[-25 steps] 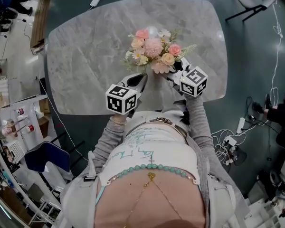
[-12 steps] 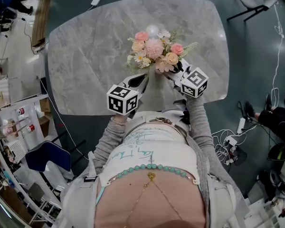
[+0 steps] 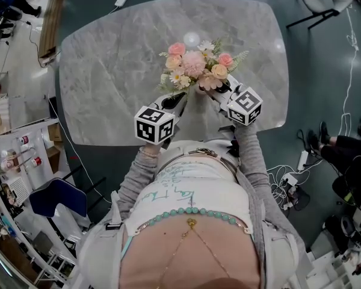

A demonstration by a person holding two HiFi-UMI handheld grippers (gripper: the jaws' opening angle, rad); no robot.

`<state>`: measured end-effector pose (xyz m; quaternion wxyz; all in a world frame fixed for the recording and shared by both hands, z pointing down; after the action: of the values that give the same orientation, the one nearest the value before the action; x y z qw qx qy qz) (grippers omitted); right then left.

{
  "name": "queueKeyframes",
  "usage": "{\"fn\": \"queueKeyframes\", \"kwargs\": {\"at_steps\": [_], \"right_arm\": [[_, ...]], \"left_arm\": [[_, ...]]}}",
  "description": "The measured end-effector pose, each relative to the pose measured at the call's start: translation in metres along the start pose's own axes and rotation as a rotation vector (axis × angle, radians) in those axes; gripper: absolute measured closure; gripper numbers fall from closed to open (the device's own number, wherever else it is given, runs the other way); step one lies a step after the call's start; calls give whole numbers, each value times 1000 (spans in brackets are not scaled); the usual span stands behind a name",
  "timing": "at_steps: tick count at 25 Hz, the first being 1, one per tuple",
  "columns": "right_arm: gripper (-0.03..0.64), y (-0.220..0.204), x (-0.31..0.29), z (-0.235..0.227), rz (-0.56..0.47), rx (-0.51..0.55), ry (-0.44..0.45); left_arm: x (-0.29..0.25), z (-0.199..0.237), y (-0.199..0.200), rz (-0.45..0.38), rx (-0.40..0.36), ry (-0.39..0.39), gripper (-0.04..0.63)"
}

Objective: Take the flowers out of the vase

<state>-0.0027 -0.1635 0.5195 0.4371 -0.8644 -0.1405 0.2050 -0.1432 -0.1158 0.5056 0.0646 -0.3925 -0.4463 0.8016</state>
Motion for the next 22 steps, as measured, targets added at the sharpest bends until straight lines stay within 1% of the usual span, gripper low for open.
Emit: {"fn": "queueKeyframes", "kwargs": {"at_steps": [9,22], "right_arm": [[545,1,-1,2,10,17,-17],[548,-1,-4,3,19,18,-14]], "left_arm": [[4,2,3,-14,-2,6,594],[7,1,0,-24,1,7,594]]}}
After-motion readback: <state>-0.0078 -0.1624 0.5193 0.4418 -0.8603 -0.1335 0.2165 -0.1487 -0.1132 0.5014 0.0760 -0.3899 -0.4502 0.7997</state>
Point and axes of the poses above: the fingertips, and each gripper's own axes: x backward along the fingers, z to its left, y out of its top, the point moved 6 cm from there along x, backward along the fingers, and after that the axes turned 14 degrees about -x, right-handed, at the moved point
